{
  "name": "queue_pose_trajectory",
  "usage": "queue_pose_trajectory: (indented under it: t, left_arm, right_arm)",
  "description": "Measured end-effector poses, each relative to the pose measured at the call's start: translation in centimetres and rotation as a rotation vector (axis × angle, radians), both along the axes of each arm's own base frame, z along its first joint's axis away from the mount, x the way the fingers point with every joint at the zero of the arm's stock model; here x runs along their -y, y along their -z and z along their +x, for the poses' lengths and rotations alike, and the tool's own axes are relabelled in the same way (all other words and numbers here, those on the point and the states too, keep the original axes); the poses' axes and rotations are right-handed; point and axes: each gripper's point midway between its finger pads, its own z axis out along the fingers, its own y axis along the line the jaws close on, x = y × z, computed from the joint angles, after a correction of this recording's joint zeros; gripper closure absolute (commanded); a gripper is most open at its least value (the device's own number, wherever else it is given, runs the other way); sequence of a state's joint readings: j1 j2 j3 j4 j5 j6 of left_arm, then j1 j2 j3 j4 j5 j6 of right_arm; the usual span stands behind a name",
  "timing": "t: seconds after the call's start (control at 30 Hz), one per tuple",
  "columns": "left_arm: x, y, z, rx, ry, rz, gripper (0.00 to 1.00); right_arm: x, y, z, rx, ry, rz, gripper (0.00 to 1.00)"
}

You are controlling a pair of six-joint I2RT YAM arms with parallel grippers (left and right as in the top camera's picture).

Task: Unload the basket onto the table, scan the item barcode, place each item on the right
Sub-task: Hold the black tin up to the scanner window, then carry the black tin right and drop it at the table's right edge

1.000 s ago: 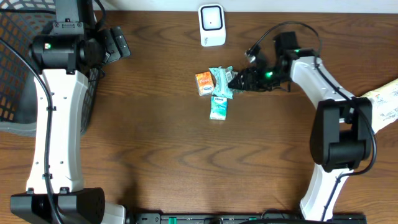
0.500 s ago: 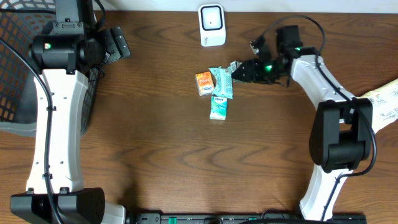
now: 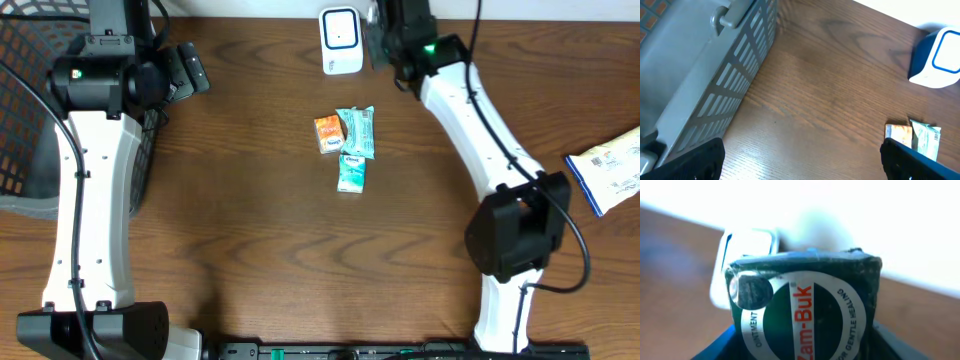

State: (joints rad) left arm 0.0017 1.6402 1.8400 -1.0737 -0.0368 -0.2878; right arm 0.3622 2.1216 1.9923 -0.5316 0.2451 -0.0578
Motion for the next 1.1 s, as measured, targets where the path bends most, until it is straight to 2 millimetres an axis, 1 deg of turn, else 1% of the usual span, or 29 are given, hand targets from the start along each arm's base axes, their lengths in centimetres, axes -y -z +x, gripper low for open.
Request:
queue_pose_trajectory:
  t: [0.07, 0.1, 0.2, 0.27, 0.33, 0.47, 0.6, 0.83, 0.97, 1.1]
  left_arm:
    - [0.0, 0.0, 0.0, 0.000, 0.000, 0.000, 0.02]
    - [0.0, 0.0, 0.0, 0.000, 0.000, 0.000, 0.02]
    - [0.0, 0.0, 0.0, 0.000, -0.001, 0.000, 0.02]
    - [0.0, 0.0, 0.0, 0.000, 0.000, 0.000, 0.02]
    - [0.0, 0.0, 0.0, 0.000, 0.000, 0.000, 0.02]
    - [0.0, 0.0, 0.0, 0.000, 0.000, 0.000, 0.02]
    - [0.0, 0.0, 0.0, 0.000, 0.000, 0.000, 0.02]
    - [0.0, 0.0, 0.0, 0.000, 0.000, 0.000, 0.02]
    - [0.0, 0.0, 0.0, 0.000, 0.000, 0.000, 0.02]
    - [0.0, 0.0, 0.0, 0.000, 0.000, 0.000, 0.02]
  right_arm:
    - [-0.2, -1.1, 1.7, 0.103, 0.010, -0.086, 0.48]
    - [-0.4, -1.2, 2.4, 0.141, 0.010, -0.137, 0.48]
    - [-1.0, -0.8, 4.3, 0.235, 0.012, -0.246, 0.50]
    - [-1.6, 0.0, 5.4, 0.287, 0.021, -0.323, 0.50]
    - [-2.1, 0.8, 6.0, 0.316, 0.023, -0.388, 0.48]
    - [-3.2, 3.4, 6.2, 0.297, -0.015, -0.494, 0.49]
    - [-4.1, 5.1, 6.0, 0.274, -0.049, -0.530, 0.49]
    - [-4.4, 5.7, 5.9, 0.259, -0.062, -0.527, 0.49]
    - [-4.5, 6.8, 5.5, 0.221, -0.079, -0.512, 0.49]
    - [-4.2, 7.0, 5.5, 0.212, -0.054, -0.481, 0.49]
